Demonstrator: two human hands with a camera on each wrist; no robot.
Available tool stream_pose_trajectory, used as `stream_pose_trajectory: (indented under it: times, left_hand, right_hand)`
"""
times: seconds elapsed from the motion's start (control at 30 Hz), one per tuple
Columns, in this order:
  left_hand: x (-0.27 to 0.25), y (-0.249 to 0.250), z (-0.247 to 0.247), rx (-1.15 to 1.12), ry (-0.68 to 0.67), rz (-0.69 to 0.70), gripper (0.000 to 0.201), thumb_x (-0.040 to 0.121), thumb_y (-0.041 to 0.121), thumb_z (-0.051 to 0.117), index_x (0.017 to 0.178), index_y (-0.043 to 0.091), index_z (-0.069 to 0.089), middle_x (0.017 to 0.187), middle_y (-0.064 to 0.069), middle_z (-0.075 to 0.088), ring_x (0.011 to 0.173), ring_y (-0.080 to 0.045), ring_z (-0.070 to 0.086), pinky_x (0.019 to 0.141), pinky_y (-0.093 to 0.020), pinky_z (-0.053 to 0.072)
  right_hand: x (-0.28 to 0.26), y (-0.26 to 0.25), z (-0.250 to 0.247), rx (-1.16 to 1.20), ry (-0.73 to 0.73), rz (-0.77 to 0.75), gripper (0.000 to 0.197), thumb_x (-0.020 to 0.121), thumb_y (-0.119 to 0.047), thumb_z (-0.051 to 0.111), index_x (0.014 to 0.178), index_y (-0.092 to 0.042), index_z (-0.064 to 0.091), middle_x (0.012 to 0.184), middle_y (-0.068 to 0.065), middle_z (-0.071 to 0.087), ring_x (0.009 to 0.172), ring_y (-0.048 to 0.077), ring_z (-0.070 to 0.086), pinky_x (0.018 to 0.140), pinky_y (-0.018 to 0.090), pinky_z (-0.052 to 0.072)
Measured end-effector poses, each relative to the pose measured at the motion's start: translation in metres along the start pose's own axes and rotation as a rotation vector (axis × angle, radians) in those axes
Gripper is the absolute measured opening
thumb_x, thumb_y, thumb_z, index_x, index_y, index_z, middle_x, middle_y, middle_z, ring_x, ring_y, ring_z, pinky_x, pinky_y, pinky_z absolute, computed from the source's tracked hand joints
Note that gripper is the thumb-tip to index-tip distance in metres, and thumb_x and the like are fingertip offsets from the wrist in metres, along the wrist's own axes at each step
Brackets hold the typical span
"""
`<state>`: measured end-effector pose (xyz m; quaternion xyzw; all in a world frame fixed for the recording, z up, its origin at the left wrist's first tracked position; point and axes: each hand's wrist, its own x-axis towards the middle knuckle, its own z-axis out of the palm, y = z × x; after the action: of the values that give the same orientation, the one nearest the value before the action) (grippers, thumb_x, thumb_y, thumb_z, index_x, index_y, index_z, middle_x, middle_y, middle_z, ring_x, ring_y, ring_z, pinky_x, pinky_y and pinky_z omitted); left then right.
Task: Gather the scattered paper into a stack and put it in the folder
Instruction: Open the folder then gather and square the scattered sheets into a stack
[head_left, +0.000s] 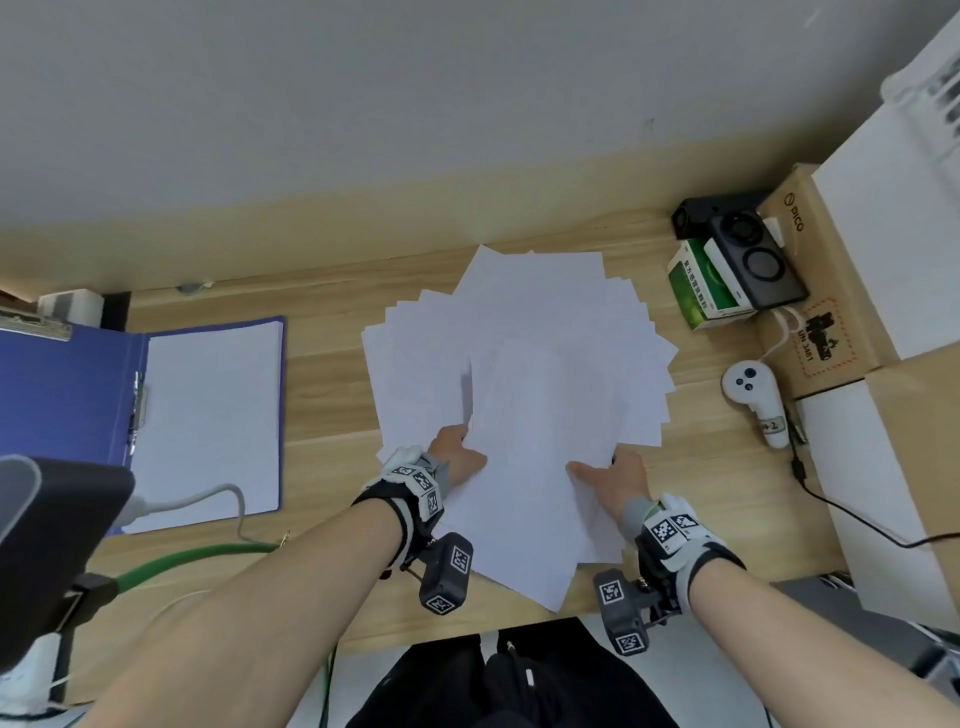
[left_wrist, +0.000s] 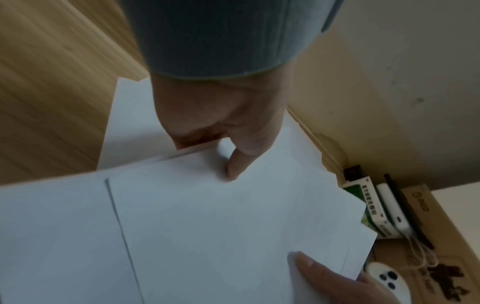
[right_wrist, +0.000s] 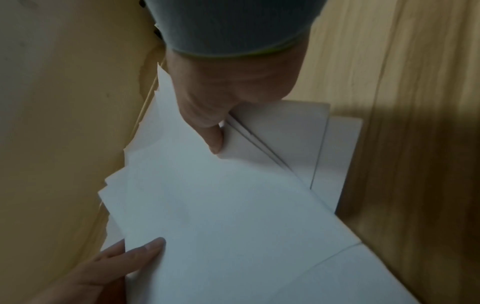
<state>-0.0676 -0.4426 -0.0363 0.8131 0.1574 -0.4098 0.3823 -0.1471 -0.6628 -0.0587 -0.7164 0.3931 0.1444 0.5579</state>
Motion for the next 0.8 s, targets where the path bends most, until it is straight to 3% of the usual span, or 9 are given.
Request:
stream_pose_trajectory:
  times: [0.1, 0.27, 0.37, 0.43, 0.5, 0.57, 0.6, 0.7, 0.8]
  left_hand:
    - [-0.009, 0.010, -0.017, -0.111, 0.063, 0.070, 0.016, 0.081, 0.003, 0.057, 0.095, 0.011, 0.061, 0.089, -0.005, 0.064, 0.075, -0.019, 0.060, 0.055, -0.021, 0.045]
    - [-0.026, 0.054, -0.087, -0.332, 0.196, 0.211, 0.031, 0.078, -0.001, 0.058, 0.105, 0.012, 0.065, 0.103, -0.008, 0.070, 0.095, -0.026, 0.067, 0.088, -0.039, 0.055]
    - [-0.038, 0.077, -0.136, -0.466, 0.340, 0.214, 0.032, 0.071, 0.006, 0.063, 0.103, 0.004, 0.063, 0.101, -0.011, 0.069, 0.093, -0.027, 0.065, 0.090, -0.040, 0.054]
    - [-0.052, 0.083, -0.163, -0.581, 0.405, 0.254, 0.028, 0.073, 0.000, 0.060, 0.101, 0.001, 0.062, 0.098, -0.013, 0.066, 0.090, -0.026, 0.063, 0.081, -0.033, 0.052]
    - [-0.063, 0.081, -0.175, -0.630, 0.431, 0.324, 0.019, 0.076, -0.008, 0.057, 0.086, 0.007, 0.063, 0.088, -0.008, 0.064, 0.083, -0.022, 0.061, 0.073, -0.027, 0.047]
    - [-0.075, 0.066, -0.177, -0.635, 0.426, 0.396, 0.028, 0.078, -0.010, 0.059, 0.076, 0.018, 0.061, 0.079, 0.003, 0.063, 0.074, -0.009, 0.063, 0.070, -0.021, 0.048]
    - [-0.076, 0.052, -0.176, -0.613, 0.418, 0.405, 0.025, 0.078, -0.007, 0.062, 0.079, 0.018, 0.062, 0.080, 0.004, 0.064, 0.073, -0.005, 0.064, 0.069, -0.020, 0.050]
    - [-0.070, 0.009, -0.165, -0.553, 0.373, 0.361, 0.023, 0.075, 0.000, 0.070, 0.094, 0.012, 0.063, 0.086, 0.001, 0.066, 0.082, -0.017, 0.064, 0.073, -0.026, 0.050]
    - [-0.072, -0.003, -0.156, -0.565, 0.357, 0.385, 0.021, 0.075, 0.001, 0.070, 0.089, 0.016, 0.066, 0.083, 0.005, 0.068, 0.077, -0.010, 0.064, 0.069, -0.021, 0.052]
  right_hand:
    - [-0.002, -0.030, 0.000, 0.045, -0.023, -0.035, 0.022, 0.080, -0.005, 0.078, 0.099, -0.010, 0.067, 0.100, 0.010, 0.072, 0.092, 0.028, 0.068, 0.083, 0.038, 0.055]
    - [-0.007, -0.138, 0.012, 0.131, -0.059, -0.242, 0.026, 0.078, 0.001, 0.077, 0.103, -0.002, 0.070, 0.101, 0.013, 0.073, 0.085, 0.025, 0.070, 0.078, 0.033, 0.057]
    - [-0.019, -0.204, 0.026, 0.200, -0.110, -0.386, 0.024, 0.078, 0.003, 0.076, 0.099, -0.009, 0.072, 0.096, 0.007, 0.074, 0.084, 0.020, 0.071, 0.074, 0.029, 0.056]
    - [-0.030, -0.234, 0.037, 0.258, -0.131, -0.432, 0.023, 0.076, 0.000, 0.078, 0.093, -0.015, 0.072, 0.094, 0.001, 0.075, 0.084, 0.015, 0.072, 0.076, 0.027, 0.056]
    - [-0.035, -0.243, 0.045, 0.297, -0.141, -0.455, 0.025, 0.073, -0.005, 0.083, 0.091, -0.018, 0.072, 0.091, -0.004, 0.076, 0.081, 0.009, 0.072, 0.074, 0.022, 0.057]
    - [-0.039, -0.233, 0.055, 0.272, -0.163, -0.458, 0.032, 0.069, -0.011, 0.086, 0.098, -0.014, 0.073, 0.092, -0.003, 0.077, 0.083, 0.008, 0.073, 0.074, 0.021, 0.056]
    - [-0.041, -0.223, 0.062, 0.238, -0.175, -0.446, 0.034, 0.069, -0.012, 0.087, 0.100, -0.011, 0.073, 0.093, 0.000, 0.077, 0.084, 0.010, 0.074, 0.074, 0.023, 0.055]
    - [-0.049, -0.189, 0.080, 0.143, -0.228, -0.385, 0.021, 0.072, -0.007, 0.085, 0.089, -0.012, 0.074, 0.090, 0.003, 0.076, 0.087, 0.019, 0.073, 0.079, 0.030, 0.056]
    - [-0.055, -0.173, 0.087, 0.113, -0.242, -0.363, 0.022, 0.072, -0.002, 0.084, 0.088, -0.013, 0.073, 0.090, 0.004, 0.075, 0.085, 0.020, 0.072, 0.076, 0.030, 0.056]
